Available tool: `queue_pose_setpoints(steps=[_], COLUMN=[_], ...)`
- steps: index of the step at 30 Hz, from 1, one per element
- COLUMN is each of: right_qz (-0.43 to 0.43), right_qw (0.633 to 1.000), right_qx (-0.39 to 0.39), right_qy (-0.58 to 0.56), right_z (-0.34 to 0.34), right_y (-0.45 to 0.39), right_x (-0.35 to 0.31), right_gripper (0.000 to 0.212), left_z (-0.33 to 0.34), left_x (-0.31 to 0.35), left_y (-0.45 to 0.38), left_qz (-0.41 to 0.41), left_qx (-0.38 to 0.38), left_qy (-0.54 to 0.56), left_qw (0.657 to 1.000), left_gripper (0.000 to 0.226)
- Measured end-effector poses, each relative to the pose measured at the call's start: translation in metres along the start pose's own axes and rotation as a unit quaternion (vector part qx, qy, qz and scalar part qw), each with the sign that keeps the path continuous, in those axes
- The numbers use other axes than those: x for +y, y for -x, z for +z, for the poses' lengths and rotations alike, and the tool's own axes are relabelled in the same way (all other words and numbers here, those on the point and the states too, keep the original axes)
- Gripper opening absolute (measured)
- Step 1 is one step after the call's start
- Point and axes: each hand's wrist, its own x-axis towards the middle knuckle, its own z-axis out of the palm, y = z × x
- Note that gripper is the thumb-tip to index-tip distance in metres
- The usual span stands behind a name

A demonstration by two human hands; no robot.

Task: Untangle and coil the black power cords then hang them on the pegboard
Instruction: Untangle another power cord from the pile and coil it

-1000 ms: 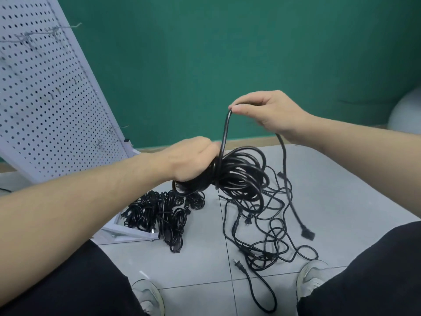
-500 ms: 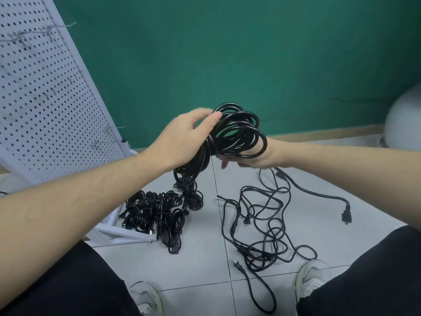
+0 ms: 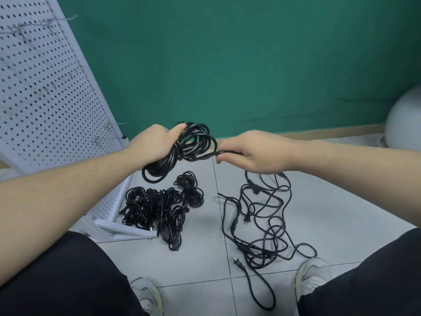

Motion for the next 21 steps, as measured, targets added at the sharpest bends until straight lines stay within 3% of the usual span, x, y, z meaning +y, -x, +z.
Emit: queue_pose_setpoints(steps=[4, 9, 12, 16, 21], right_qz=[0.035, 0.072, 0.094, 0.124, 0.132], right_qw=[0.994, 0.962, 0.94, 0.926, 0.939], right_qx=[0.101, 0.196, 0.207, 0.176, 0.113], right_qy=[0.009, -0.177, -0.254, -0.311, -0.295], right_z=[-0.005, -0.016, -0.021, -0.018, -0.008], right_y=[-0.009, -0.015, -0.013, -0.01, -0.004], right_x=[0.004, 0.017, 0.021, 0.03, 0.049], right_gripper=[0.024, 0.011, 0.012, 0.01, 0.004], left_z=[0.012, 0.014, 0.007, 0.005, 0.005], left_x=[0.022, 0.049, 0.063, 0.072, 0.074], left_y=[0.01, 0.033, 0.047, 0.051, 0.049], left_qz=[0.065, 0.169, 0.228, 0.288, 0.223], left_qx=[-0.034, -0.064, -0.095, -0.09, -0.076], left_qy=[-0.13, -0.132, -0.112, -0.146, 0.108], left_qw=[0.989, 0.975, 0.962, 0.942, 0.966], left_gripper=[0.079, 0.063, 0.062, 0.081, 0.068])
